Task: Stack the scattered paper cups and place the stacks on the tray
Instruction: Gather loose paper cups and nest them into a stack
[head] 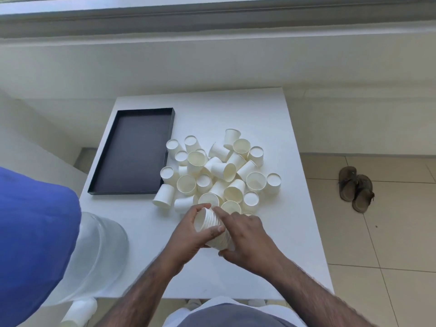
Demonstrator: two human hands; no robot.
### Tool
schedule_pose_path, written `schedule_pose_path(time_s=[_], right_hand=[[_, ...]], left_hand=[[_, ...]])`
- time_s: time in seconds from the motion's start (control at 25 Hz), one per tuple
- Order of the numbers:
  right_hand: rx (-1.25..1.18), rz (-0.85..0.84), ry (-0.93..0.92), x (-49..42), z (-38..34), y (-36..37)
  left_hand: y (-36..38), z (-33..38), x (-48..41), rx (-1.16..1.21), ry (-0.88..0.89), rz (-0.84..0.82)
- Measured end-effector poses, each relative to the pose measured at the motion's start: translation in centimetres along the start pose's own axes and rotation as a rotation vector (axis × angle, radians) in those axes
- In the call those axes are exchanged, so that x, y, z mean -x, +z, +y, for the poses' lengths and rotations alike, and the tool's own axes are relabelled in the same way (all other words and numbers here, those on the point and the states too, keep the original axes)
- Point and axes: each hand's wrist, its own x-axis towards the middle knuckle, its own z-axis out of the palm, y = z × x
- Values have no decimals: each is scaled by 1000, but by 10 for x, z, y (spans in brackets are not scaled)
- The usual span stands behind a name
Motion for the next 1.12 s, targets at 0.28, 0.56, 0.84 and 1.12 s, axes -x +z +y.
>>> schedule_pose_path(time_s=[0.28,0.56,0.84,1.12], right_hand=[[-124,-26,78,-9,-17,-2],[-296,8,230,2,-13,4],[-301,22,233,13,1,-1],[-493,215,196,0,5,-12]], left_hand=[[-45,3,-30,132,-64,-254],[-119,-39,-133,-752,-115,564],[-129,-61,-172,-1299,-175,367],[-145,-69,-136,-247,-442,347]])
